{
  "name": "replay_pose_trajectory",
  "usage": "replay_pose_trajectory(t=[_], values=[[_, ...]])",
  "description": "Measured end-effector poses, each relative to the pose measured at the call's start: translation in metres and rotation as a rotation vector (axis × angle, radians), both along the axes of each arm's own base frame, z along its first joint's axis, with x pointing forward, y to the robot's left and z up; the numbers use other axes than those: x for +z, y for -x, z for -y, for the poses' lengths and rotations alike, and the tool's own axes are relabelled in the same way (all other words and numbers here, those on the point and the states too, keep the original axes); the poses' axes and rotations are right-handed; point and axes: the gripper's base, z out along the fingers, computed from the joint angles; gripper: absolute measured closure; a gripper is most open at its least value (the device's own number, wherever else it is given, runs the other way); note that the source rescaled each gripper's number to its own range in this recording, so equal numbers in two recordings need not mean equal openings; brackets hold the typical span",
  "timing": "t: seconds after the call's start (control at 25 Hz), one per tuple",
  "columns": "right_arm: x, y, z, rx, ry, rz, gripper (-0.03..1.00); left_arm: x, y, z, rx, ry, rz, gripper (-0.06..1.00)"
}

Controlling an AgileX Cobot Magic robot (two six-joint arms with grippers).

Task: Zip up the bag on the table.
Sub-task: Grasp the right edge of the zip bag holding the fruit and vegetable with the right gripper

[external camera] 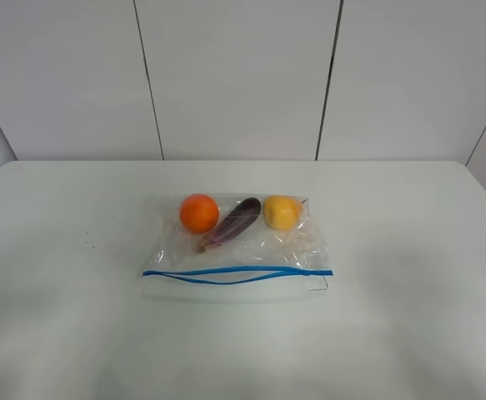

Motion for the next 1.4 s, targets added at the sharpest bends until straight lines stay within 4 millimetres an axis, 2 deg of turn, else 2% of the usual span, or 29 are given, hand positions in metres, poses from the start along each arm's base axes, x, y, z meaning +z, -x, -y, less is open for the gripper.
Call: replay_pose_trajectory(t=[0.52, 0.6, 0.68, 0.76, 0.88, 1.04, 1.2, 1.4], values=[[0.000, 0.000, -0.001, 0.004, -0.006, 0.002, -0.03, 0.000, 0.000, 0.000, 0.000, 0.000, 0.000, -0.05], [0.007, 0.002, -0.002, 0.015, -0.021, 0.042, -0.03, 0.000, 0.000, 0.000, 0.000, 0.000, 0.000, -0.05], [0.023, 0.005, -0.003, 0.025, -0.036, 0.119, -0.03, 0.000, 0.000, 0.000, 0.000, 0.000, 0.000, -0.05], [0.037, -0.002, -0.004, 0.030, -0.051, 0.117, -0.03, 0.000, 0.000, 0.000, 0.000, 0.000, 0.000, -0.05], [0.048, -0.034, -0.004, 0.021, -0.084, -0.021, -0.03, 0.000, 0.000, 0.000, 0.000, 0.000, 0.000, -0.05], [0.040, -0.097, -0.010, 0.062, -0.138, -0.253, -0.03, 0.000, 0.000, 0.000, 0.000, 0.000, 0.000, -0.05], [0.012, -0.159, -0.020, 0.163, -0.202, -0.428, -0.03, 0.000, 0.000, 0.000, 0.000, 0.000, 0.000, -0.05], [-0.039, -0.216, -0.025, 0.264, -0.297, -0.625, -0.03, 0.000, 0.000, 0.000, 0.000, 0.000, 0.000, -0.05]])
